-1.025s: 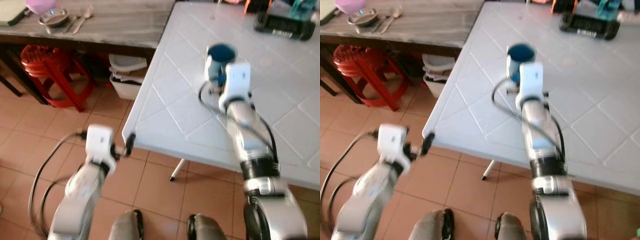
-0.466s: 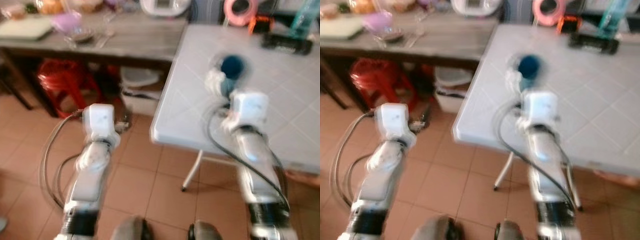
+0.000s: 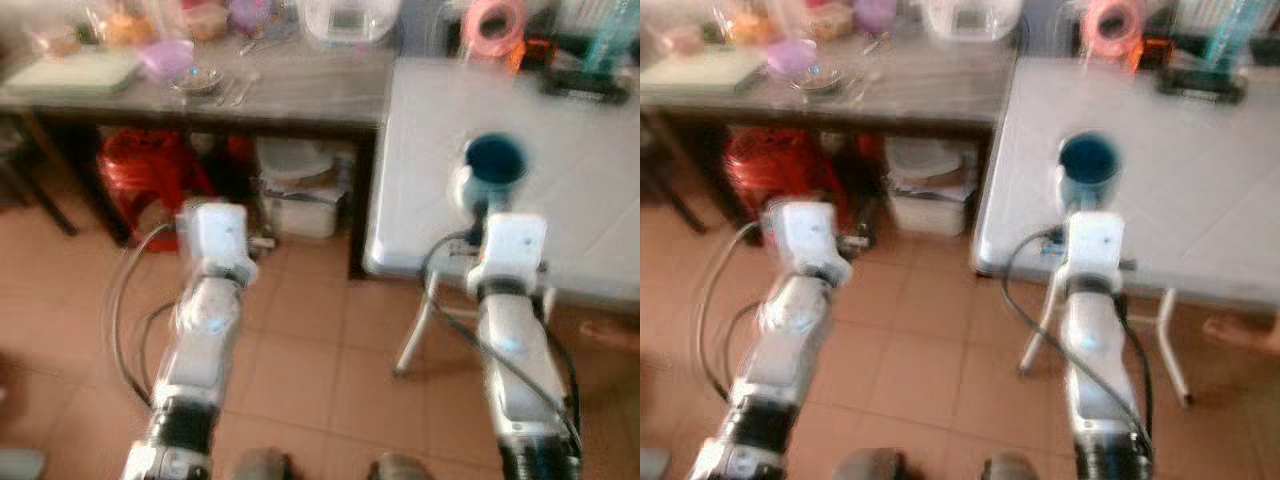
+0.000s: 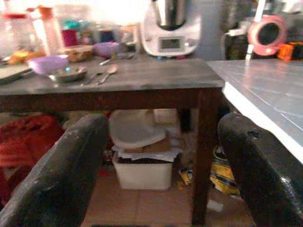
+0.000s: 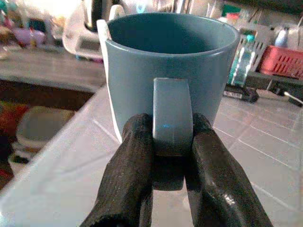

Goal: Setting the table

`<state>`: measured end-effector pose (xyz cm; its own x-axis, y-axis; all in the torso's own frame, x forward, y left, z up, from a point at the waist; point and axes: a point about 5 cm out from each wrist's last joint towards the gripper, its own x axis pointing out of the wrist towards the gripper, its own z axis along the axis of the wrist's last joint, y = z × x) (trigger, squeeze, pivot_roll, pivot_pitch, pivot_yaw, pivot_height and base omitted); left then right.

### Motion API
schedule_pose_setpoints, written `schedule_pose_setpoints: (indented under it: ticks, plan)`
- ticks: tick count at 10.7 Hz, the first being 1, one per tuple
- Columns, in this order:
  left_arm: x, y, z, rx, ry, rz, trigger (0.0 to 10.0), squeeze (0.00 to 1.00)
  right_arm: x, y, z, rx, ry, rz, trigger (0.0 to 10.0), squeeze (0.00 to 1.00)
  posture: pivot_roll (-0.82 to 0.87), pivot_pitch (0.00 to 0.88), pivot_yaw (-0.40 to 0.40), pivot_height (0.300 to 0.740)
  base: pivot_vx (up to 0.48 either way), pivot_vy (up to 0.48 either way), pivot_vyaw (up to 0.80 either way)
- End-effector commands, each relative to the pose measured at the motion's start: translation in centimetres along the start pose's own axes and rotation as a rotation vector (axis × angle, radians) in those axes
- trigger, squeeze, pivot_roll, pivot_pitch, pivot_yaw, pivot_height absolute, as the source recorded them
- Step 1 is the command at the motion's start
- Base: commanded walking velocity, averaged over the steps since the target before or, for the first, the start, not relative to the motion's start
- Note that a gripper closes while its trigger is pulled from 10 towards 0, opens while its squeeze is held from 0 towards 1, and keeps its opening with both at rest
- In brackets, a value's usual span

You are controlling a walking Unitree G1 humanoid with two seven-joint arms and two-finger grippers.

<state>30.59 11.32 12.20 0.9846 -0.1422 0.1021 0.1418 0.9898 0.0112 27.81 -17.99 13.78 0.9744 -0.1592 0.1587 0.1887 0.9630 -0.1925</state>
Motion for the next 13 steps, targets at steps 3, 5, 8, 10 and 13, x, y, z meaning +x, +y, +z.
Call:
schedule_pose_setpoints:
  ticks: [3, 5, 8, 10, 13]
  plan:
    - [-0.5, 1.5, -0.8, 0.075, 0.026, 0.019, 10.0, 0.00, 0.2, 1.3, 1.2, -0.066, -0.085, 0.051, 10.0, 0.00, -0.03, 0.000, 0.050, 0.740, 0.434, 0.112, 0.00]
    - [-0.5, 1.4, -0.8, 0.134, 0.022, 0.012, 10.0, 0.00, 0.0, 1.2, 0.5, 0.022, -0.034, 0.076, 10.0, 0.00, -0.03, 0.000, 0.049, 0.740, 0.480, 0.000, 0.00]
    - [-0.6, 1.2, -0.9, 0.115, 0.030, 0.002, 10.0, 0.00, 0.0, 1.4, 0.3, -0.017, -0.017, 0.055, 10.0, 0.00, -0.03, 0.000, 0.053, 0.740, 0.480, 0.000, 0.00]
    - [-0.5, 1.5, -1.1, 0.099, 0.043, 0.015, 10.0, 0.00, 0.0, 1.6, 0.6, 0.055, -0.038, 0.057, 10.0, 0.00, -0.03, 0.000, 0.052, 0.740, 0.480, 0.000, 0.00]
    - [-0.6, 1.6, -1.1, 0.104, 0.039, 0.019, 10.0, 0.00, -0.1, 2.8, 0.8, 0.056, -0.027, 0.163, 10.0, 0.00, -0.04, 0.000, 0.055, 0.740, 0.469, 0.000, 0.00]
